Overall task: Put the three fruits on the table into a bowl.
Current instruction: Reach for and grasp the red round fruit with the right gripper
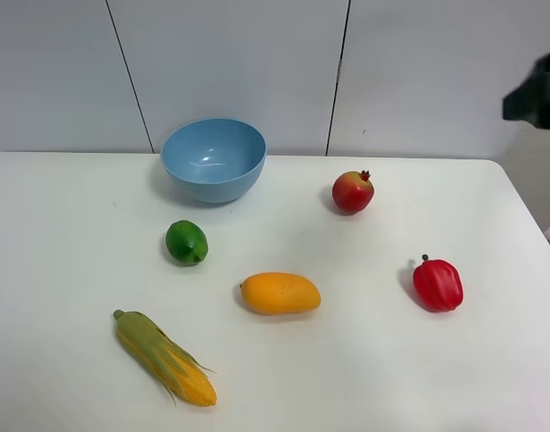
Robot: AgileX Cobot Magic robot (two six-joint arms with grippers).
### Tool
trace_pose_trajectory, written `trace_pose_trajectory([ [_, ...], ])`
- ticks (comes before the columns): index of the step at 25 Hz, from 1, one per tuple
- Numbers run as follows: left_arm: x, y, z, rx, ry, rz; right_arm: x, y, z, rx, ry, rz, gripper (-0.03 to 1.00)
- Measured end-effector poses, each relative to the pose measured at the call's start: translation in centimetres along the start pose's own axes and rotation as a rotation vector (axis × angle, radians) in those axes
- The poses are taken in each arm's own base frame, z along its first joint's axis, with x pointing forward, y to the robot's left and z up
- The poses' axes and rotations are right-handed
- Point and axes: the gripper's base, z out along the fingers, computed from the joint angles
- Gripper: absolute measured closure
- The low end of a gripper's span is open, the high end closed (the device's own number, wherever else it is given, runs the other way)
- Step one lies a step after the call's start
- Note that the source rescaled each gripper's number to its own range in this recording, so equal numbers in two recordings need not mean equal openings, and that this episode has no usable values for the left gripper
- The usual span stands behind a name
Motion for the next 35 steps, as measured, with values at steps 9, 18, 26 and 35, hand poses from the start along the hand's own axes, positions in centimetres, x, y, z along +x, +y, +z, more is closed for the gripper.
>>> trace_pose_trajectory([
  [9, 0.0, 0.0, 0.0, 0.0, 0.0, 0.0, -2.2, 3.3, 16.6, -0.059, 0.252, -0.093, -0.02],
  [18, 0.0, 0.0, 0.0, 0.0, 0.0, 0.0, 1.3, 6.3, 27.9, -0.16, 0.356, -0.033, -0.03],
  [26, 0.0, 0.0, 0.0, 0.0, 0.0, 0.0, 3.4, 7.4, 31.4, -0.194, 0.354, 0.044, -0.03],
  [35, 0.0, 0.0, 0.0, 0.0, 0.0, 0.0, 4.9, 7.9, 33.8, -0.2, 0.348, 0.087, 0.15],
])
